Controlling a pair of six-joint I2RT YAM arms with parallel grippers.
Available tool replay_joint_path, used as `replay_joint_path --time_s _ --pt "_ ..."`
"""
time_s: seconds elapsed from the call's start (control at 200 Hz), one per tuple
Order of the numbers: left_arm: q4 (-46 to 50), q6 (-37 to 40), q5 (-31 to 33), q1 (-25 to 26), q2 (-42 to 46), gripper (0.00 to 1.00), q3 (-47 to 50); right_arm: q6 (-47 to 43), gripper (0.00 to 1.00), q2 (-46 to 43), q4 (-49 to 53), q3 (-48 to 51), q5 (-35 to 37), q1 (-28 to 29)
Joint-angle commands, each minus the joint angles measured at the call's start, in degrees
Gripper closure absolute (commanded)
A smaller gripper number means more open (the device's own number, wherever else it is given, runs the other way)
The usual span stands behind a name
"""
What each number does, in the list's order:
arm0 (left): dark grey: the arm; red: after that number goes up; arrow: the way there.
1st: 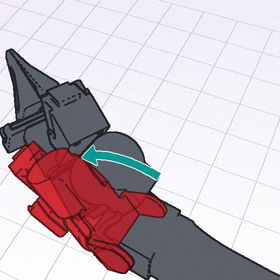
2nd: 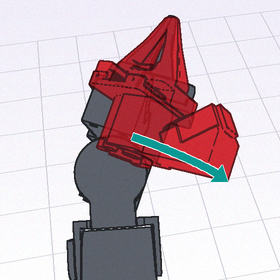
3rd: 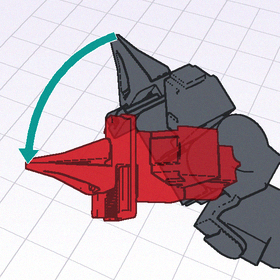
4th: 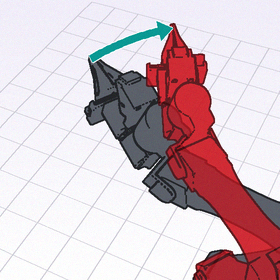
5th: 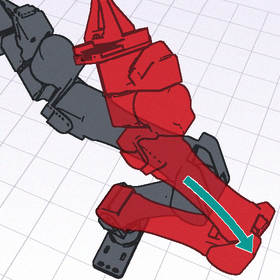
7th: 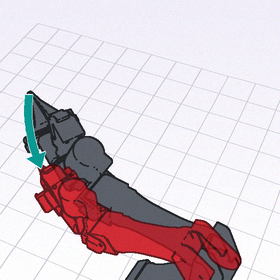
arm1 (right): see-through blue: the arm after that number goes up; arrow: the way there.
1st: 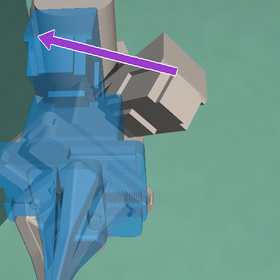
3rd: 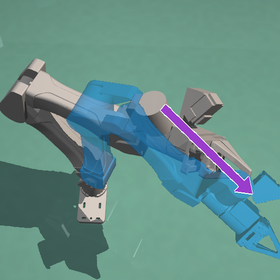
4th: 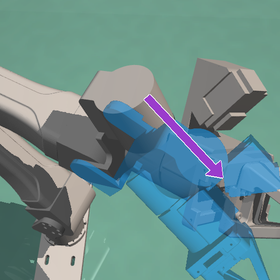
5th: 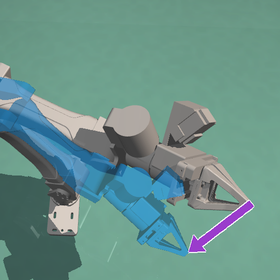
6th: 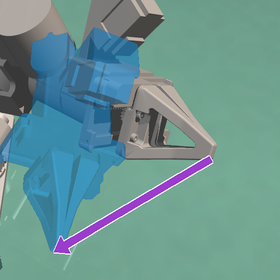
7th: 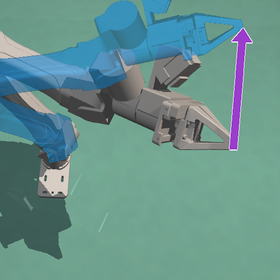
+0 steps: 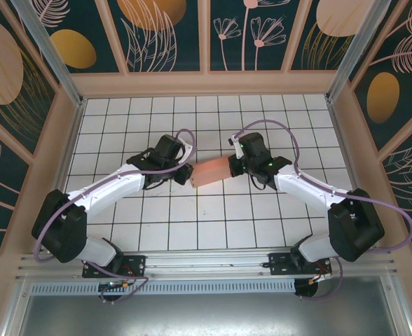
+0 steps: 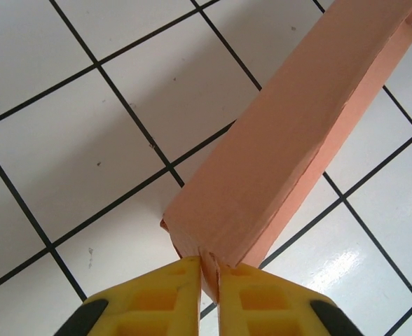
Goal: Fold the paper box
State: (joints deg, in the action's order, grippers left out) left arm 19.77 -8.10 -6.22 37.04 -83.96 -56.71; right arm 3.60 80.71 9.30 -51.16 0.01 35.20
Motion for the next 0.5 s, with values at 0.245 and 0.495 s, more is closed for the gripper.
replay_joint_path --time_s 0.245,0.495 --pt "1.68 -4.41 -1.64 -0.03 -1.09 1.00 -2.81 1.22 1.00 0.60 0.31 -1.95 -0.10 0.26" --pt "2.11 -9.88 -1.82 -0.02 -2.40 1.00 -5.79 0.97 1.00 -0.02 -0.24 -2.11 2.71 0.92"
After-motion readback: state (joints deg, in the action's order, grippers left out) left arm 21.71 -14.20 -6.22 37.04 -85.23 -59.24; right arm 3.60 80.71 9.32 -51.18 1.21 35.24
